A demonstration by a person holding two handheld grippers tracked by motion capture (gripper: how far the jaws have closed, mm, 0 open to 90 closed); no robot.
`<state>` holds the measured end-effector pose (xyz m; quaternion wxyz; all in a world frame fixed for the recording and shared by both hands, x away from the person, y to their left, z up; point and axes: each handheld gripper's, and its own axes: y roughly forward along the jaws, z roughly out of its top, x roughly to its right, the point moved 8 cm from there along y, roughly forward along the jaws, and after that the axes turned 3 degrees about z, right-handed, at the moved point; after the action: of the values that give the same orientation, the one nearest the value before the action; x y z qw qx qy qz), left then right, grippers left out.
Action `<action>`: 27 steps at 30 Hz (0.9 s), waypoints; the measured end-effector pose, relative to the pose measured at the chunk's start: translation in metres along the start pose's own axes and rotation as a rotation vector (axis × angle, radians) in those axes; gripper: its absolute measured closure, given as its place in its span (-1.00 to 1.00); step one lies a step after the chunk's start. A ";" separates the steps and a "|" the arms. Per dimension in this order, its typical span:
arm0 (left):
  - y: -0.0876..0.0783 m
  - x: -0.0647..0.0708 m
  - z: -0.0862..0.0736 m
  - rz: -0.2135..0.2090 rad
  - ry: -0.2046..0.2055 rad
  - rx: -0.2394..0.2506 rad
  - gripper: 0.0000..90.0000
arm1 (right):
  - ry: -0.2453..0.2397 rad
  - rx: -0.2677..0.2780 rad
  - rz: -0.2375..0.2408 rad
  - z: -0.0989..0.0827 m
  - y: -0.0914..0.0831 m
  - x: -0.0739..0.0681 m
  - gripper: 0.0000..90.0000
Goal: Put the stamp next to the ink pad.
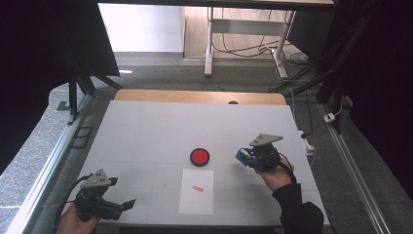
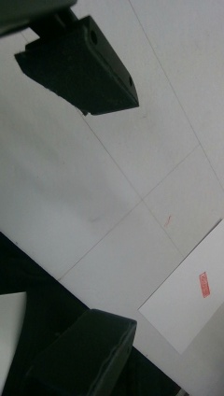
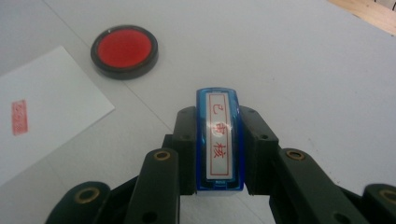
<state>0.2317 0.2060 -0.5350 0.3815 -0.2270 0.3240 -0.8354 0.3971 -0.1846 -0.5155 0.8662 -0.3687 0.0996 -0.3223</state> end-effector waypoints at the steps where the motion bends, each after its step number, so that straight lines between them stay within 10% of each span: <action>1: 0.000 0.000 0.000 0.000 0.000 0.000 -0.99 | -0.004 -0.008 0.000 -0.001 0.002 0.000 0.57; 27: 0.001 0.000 0.000 0.006 0.001 -0.010 -0.96 | 0.011 -0.102 0.016 -0.021 0.024 0.006 0.56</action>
<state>0.2321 0.2053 -0.5362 0.3829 -0.2276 0.3289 -0.8327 0.4051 -0.1879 -0.5470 0.8482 -0.4099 0.1238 -0.3119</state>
